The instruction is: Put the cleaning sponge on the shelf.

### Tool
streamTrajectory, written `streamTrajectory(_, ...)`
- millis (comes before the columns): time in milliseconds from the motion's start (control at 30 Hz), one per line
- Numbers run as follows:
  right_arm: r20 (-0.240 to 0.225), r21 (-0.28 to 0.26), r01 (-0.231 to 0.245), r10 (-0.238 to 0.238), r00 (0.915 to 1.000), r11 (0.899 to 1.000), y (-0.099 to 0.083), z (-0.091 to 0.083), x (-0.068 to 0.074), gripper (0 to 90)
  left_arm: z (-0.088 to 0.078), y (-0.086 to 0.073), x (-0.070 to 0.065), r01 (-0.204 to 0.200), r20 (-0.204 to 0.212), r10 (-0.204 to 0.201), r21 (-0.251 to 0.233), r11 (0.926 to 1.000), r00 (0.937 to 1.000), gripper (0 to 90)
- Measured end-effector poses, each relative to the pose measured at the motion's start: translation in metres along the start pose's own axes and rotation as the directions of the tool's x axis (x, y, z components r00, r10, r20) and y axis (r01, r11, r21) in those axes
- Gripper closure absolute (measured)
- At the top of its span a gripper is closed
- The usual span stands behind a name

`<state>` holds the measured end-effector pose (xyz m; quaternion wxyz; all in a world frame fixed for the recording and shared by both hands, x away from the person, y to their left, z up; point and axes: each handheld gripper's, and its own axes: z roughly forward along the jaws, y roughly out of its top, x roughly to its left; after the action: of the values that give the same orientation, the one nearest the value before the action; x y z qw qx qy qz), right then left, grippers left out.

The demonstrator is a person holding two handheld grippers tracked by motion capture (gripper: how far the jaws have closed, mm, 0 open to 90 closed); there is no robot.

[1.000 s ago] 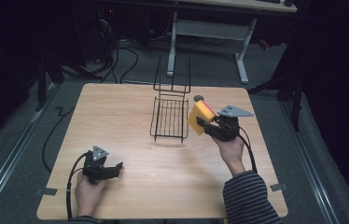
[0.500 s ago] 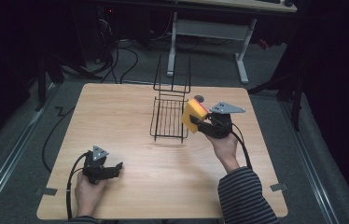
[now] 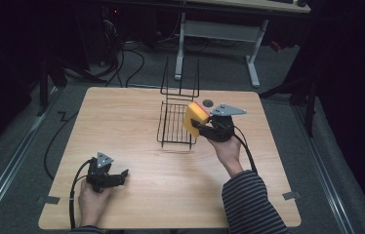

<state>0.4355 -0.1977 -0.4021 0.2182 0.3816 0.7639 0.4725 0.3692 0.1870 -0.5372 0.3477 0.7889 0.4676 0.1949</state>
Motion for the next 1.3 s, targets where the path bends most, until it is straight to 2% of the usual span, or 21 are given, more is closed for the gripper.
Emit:
streamTrajectory(533, -0.001, 0.028, 0.014, -0.014, 0.9999, 1.000, -0.003, 0.031, 0.005, 60.8, 0.000, 0.000, 0.000, 0.000, -0.002, 0.000, -0.001, 1.0000, 1.0000, 16.8)
streamTrajectory(867, 0.003, 0.074, 0.010, -0.010, 0.9999, 0.997, -0.008, 0.053, 0.006, 60.7, 0.000, 0.000, 0.000, 0.000, -0.001, 0.000, -0.001, 1.0000, 1.0000, 16.8)
streamTrajectory(1300, 0.009, 0.113, -0.001, 0.000, 1.0000, 0.994, -0.013, 0.074, 0.006, 60.6, 0.000, 0.000, 0.000, -0.001, 0.000, 0.001, -0.001, 1.0000, 1.0000, 16.8)
